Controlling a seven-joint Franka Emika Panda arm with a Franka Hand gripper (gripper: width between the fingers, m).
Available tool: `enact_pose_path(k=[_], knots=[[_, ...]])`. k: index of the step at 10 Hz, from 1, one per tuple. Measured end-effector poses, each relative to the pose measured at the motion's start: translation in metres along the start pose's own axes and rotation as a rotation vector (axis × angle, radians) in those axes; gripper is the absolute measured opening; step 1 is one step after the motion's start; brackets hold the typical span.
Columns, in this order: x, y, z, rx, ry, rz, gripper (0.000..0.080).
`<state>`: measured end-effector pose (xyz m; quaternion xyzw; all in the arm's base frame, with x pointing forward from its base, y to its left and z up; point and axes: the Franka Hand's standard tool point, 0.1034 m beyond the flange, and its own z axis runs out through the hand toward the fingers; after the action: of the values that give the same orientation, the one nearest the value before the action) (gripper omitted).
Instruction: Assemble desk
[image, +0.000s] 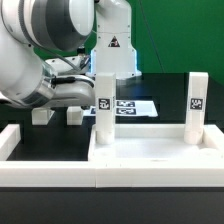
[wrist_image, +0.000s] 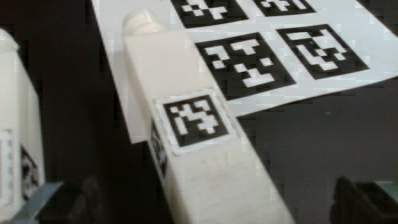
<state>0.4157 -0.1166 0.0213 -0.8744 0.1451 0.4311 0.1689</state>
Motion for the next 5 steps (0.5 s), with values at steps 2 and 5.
enact_pose_path(k=[2,5], knots=[[0.001,0.0004,0.0022,-0.002,-0.002,0.0,0.0649],[0.0018,0.0012,0.0027,-0.003,0.0,0.001,0.0649]])
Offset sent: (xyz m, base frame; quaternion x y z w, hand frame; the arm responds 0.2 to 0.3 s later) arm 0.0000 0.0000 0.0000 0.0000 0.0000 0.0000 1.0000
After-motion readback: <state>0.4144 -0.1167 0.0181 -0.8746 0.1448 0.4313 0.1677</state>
